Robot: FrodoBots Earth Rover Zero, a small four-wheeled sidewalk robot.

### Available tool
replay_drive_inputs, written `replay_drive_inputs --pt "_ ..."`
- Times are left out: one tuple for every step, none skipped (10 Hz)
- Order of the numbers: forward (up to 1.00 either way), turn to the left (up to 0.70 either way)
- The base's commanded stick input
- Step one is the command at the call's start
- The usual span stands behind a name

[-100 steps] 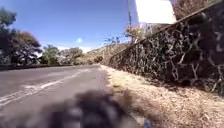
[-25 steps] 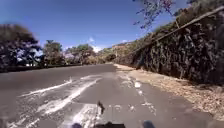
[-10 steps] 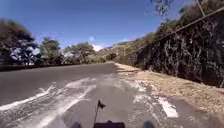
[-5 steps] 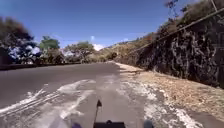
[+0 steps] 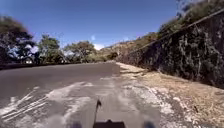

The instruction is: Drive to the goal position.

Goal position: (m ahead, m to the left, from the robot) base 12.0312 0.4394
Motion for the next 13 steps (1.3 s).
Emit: replay_drive_inputs --pt "1.0 0.0" --pt "1.0 0.0" --pt "1.0 0.0" --pt "1.0 0.0" --pt "1.0 0.0" --pt "1.0 0.0" --pt "1.0 0.0" --pt "1.0 0.0" --pt "1.0 0.0" --pt "1.0 0.0" --pt "1.0 0.0" --pt "1.0 0.0" --pt "1.0 0.0"
